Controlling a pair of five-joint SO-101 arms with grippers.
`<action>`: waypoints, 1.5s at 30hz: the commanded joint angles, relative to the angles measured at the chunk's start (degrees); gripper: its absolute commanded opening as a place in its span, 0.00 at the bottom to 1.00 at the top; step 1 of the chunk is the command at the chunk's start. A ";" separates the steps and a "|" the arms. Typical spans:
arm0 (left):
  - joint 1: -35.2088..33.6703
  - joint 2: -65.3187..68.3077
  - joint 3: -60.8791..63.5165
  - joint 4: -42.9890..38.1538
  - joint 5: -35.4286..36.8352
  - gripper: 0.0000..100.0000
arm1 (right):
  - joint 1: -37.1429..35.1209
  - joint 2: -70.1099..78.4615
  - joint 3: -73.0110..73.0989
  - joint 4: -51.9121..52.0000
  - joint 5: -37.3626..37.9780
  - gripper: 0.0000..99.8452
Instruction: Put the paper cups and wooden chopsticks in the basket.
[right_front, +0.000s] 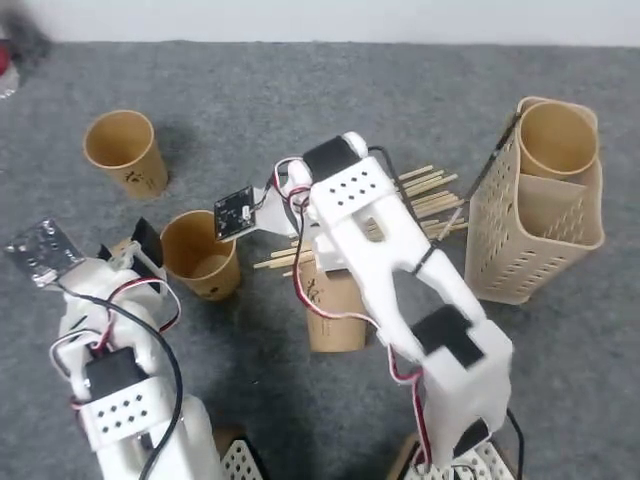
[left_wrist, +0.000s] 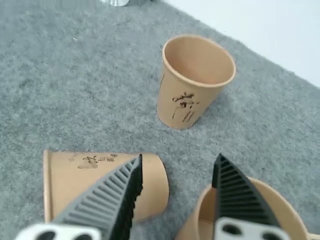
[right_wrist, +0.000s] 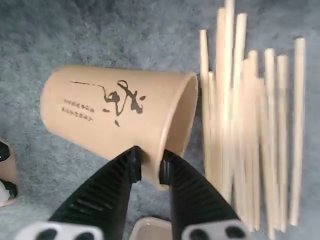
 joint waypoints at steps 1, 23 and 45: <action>0.26 -0.70 -0.31 -1.23 -0.62 0.22 | 0.22 -11.21 -0.35 2.42 -0.18 0.01; 0.44 -0.70 -0.22 -1.14 -0.62 0.22 | 43.30 -46.64 -19.43 -3.30 -3.25 0.01; 0.35 -0.70 0.40 -1.23 -0.62 0.22 | 52.88 -28.26 -14.51 -5.14 4.75 0.01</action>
